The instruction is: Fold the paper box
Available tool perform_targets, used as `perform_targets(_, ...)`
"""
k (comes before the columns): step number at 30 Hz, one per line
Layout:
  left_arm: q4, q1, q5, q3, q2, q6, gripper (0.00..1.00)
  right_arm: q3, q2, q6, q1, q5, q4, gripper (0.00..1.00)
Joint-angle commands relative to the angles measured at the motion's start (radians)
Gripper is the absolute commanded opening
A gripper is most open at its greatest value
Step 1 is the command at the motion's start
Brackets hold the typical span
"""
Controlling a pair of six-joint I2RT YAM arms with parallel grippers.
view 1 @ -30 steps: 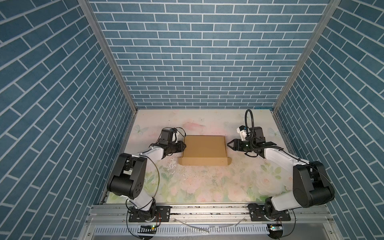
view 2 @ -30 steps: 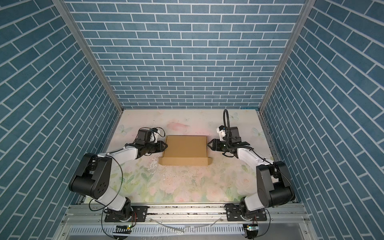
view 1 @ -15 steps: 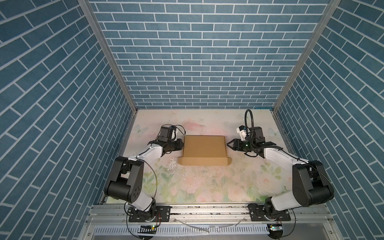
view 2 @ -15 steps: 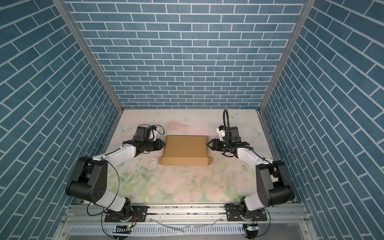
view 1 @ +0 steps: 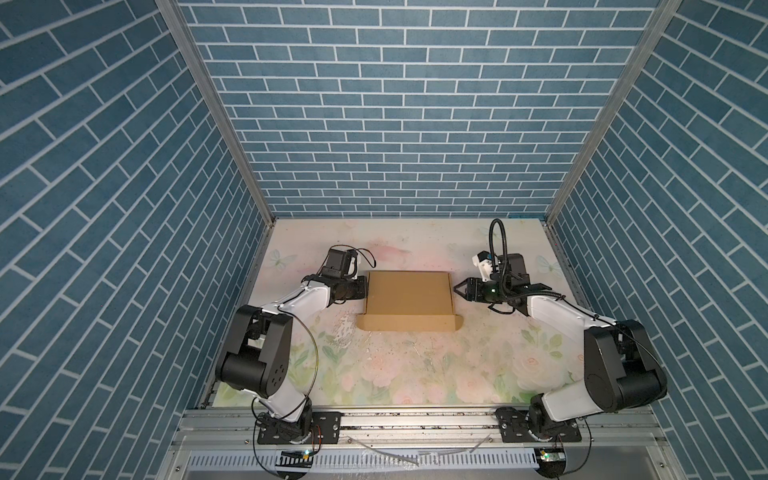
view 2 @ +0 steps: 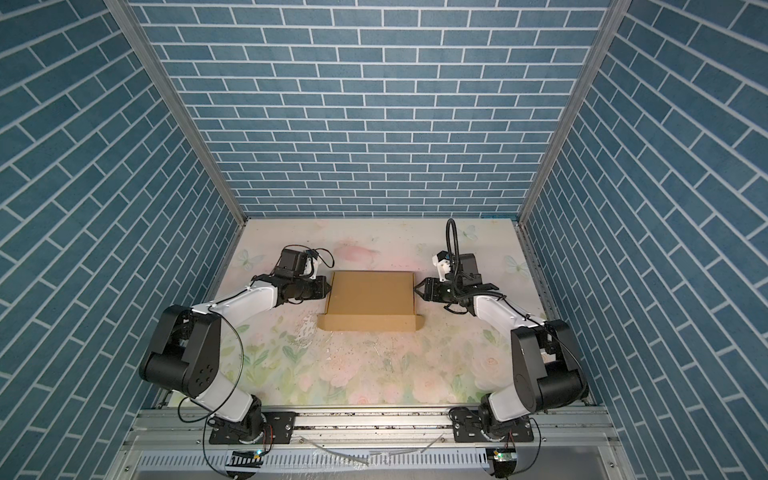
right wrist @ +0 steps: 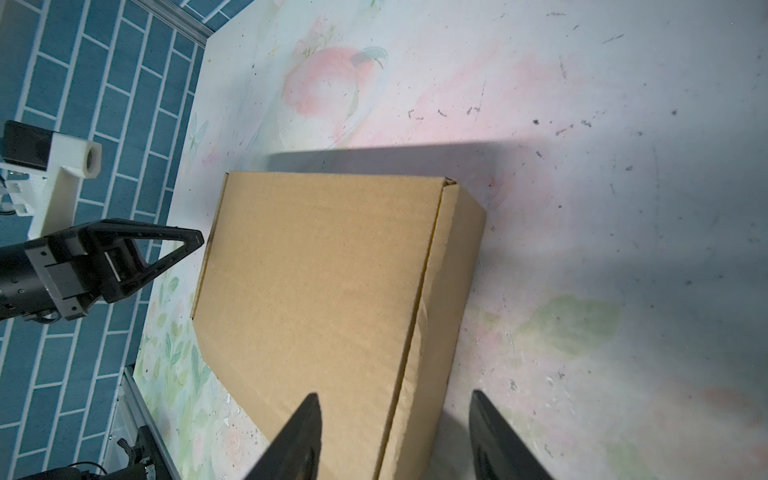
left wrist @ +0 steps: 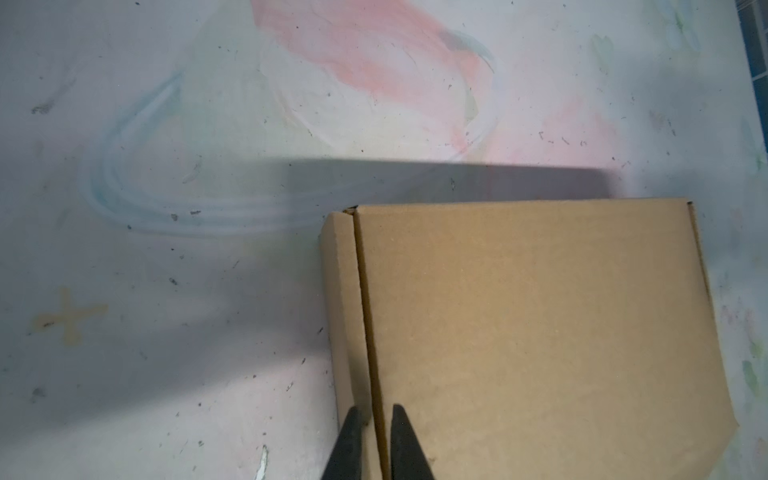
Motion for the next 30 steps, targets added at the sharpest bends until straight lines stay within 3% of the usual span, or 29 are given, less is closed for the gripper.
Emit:
perform_targets(1,-0.044,-0.014,-0.046,0.024,0.020,0.024,0.14,-0.005,0.004,0.010,-0.006,-0.015,0.016,0.57)
perform_targets(30,-0.112,-0.066,-0.157,0.066,0.055,0.053,0.07,-0.017,-0.002,0.012,-0.006,-0.010,0.018,0.56)
